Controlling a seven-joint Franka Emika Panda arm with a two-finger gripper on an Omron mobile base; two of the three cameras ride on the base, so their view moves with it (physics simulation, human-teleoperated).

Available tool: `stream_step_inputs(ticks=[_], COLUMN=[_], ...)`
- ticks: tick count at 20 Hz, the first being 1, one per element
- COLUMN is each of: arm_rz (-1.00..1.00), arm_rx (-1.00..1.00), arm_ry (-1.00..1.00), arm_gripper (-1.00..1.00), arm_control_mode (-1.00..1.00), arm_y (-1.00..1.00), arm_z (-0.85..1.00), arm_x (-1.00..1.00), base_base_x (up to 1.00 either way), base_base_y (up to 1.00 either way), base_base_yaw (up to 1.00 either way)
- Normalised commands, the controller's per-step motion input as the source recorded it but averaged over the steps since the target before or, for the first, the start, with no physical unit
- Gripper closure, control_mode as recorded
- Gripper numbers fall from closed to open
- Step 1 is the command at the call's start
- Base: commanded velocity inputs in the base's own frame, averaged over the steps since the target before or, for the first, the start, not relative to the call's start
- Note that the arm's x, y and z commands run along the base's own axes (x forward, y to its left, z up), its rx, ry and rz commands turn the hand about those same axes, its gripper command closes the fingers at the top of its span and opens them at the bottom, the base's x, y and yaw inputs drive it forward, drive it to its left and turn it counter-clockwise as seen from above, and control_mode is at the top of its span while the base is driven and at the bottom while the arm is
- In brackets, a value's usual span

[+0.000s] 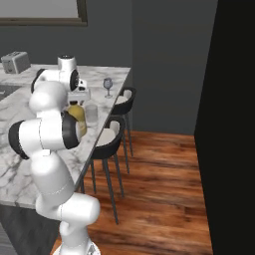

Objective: There is a wine glass and glass cup on the dining counter. Place the wine bottle next to the wine glass and the juice bottle next to the glass cup.

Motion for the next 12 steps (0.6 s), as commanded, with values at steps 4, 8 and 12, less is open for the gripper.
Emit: stream_step_inputs(ticks=[4,8,12], arm_rz=[0.03,0.02,0.01], arm_rx=[0.00,0.00,-0.02], arm_ry=[0.00,0.00,0.00], arm_gripper=[1.00,1.00,1.00], arm_control_mode=[-1.00,-1.00,-1.00], arm_y=[0.00,0.00,0.04], arm_z=[-0.08,-0.20,-0.22], arm_x=[0.33,0.30,0.28], base_base_x=[0.00,0.00,0.00], base_base_y=[0.00,0.00,0.00], base_base_yaw=[0.00,0.00,0.00])
